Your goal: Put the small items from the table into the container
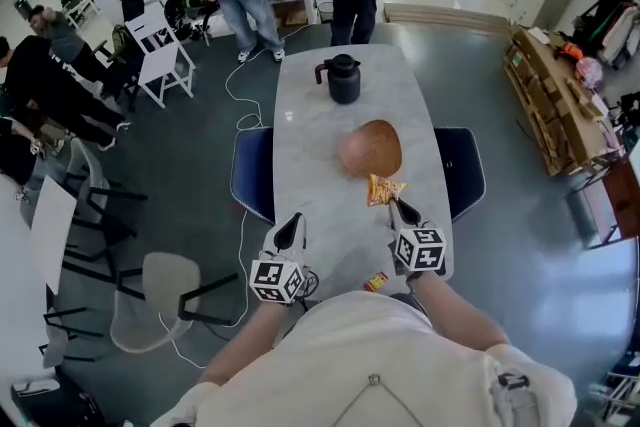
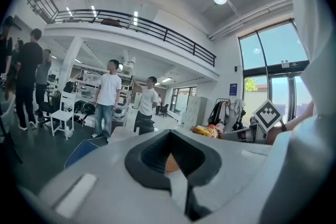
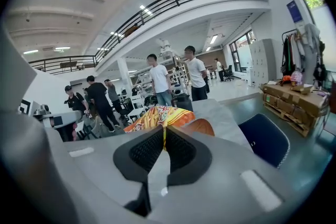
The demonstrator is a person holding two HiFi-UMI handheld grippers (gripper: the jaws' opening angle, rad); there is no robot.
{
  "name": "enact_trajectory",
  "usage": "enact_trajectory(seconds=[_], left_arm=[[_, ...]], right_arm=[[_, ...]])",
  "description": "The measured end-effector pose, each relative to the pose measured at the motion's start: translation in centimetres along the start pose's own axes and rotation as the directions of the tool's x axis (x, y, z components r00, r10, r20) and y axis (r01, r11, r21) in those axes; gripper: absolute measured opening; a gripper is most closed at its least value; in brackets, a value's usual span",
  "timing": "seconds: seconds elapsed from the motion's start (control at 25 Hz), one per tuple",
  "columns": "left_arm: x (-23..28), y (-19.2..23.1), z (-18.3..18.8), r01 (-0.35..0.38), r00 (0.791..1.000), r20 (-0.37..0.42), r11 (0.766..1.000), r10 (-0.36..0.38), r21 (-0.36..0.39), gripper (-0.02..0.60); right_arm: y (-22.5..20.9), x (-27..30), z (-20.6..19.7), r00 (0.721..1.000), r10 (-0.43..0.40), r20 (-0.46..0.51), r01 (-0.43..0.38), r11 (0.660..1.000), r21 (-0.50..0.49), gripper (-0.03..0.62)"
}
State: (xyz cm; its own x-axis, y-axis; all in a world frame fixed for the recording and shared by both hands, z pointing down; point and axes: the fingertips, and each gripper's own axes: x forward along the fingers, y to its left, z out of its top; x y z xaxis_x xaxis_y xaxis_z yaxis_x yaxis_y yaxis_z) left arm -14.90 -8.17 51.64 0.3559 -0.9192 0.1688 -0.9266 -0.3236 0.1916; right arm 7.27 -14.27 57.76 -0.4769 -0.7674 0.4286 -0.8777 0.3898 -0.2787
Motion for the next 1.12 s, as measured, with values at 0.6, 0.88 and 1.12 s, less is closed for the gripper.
enact_trajectory(seconds=[0.6,0.88,1.12], left_arm=[[3.6,-2.6,-0.7,0.051,0.999,-0.01,0.999,-0.051,0.011,0.003],[2.6,-1.0,0.0,0.018,1.0,0.001,1.0,-0.018,-0.001,0.003],[2.5,0.1,-0.4,-0.005,1.0,-0.006,1.0,0.005,-0.009,0.003]], right_arm=[[-5.1,-2.1,-0.4,0.997,-0.078,0.023,0.077,0.995,0.062,0.041],[-3.9,-0.8,0.2,0.998,-0.064,0.02,0.063,0.997,0.054,0.041],[-3.7,0.4,0.1,0.998,-0.061,0.009,0.06,0.997,0.056,0.041]])
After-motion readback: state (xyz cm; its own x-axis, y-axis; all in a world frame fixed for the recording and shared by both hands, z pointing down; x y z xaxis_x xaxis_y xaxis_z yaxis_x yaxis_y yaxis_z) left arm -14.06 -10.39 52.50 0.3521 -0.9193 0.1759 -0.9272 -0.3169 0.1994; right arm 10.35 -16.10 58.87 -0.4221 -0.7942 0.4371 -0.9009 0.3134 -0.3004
